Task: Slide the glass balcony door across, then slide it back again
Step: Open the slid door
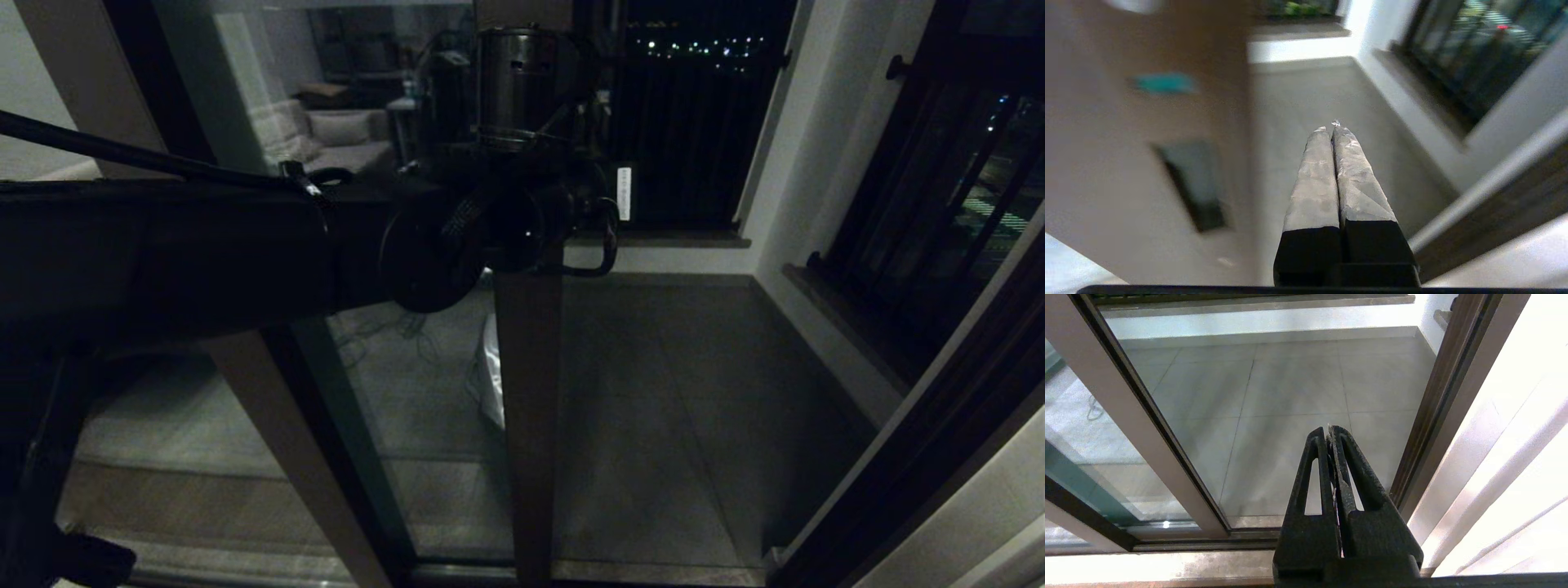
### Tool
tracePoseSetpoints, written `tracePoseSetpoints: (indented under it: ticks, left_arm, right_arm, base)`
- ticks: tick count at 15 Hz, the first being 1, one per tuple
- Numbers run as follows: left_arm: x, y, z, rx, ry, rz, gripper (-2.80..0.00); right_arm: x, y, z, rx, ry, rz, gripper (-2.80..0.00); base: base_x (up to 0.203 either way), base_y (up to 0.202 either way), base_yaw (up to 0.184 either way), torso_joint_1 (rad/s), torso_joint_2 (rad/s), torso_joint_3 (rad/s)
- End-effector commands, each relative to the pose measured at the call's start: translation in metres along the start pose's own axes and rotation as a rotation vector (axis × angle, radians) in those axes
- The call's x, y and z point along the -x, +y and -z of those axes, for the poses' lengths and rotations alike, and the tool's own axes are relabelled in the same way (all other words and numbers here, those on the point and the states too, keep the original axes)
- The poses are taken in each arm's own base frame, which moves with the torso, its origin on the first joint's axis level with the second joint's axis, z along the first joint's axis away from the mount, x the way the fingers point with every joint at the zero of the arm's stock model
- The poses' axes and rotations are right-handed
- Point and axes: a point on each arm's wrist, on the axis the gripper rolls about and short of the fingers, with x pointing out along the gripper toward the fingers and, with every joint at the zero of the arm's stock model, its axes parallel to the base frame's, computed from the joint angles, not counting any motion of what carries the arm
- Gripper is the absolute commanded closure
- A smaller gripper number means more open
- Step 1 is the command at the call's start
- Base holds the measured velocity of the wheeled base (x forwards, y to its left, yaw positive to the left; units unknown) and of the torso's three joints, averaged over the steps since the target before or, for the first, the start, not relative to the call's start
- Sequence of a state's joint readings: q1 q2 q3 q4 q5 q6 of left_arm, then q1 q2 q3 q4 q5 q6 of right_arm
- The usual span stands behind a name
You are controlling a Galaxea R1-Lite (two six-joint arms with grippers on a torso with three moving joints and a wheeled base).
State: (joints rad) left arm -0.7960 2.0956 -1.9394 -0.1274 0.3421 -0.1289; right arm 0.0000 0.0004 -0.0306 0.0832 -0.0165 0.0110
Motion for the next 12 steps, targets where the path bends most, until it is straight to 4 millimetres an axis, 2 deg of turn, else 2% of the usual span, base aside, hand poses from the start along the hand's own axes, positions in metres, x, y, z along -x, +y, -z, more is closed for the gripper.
tracePoseSetpoints:
  ticks: [1, 7, 12]
  left_arm:
    - [-0.016, 0.013, 0.006, -0.026, -0.029, -0.055, 0.0]
    - [-0.02, 0.021, 0.007, -0.07, -0.04, -0.11, 0.0]
    - [-0.016, 0.025, 0.001, -0.066, -0.052, -0.119, 0.0]
  right_arm:
    - [0.0, 0.0, 0.0, 0.0, -0.001, 0.0, 0.0]
    - [0.0, 0.0, 0.0, 0.0, 0.001, 0.0, 0.0]
    - [0.0, 0.0, 0.0, 0.0, -0.001, 0.0, 0.0]
  base:
    - [0.0, 0.0, 0.0, 0.0, 0.0, 0.0]
    - [0.0, 0.0, 0.0, 0.0, 0.0, 0.0]
    - [0.0, 0.0, 0.0, 0.0, 0.0, 0.0]
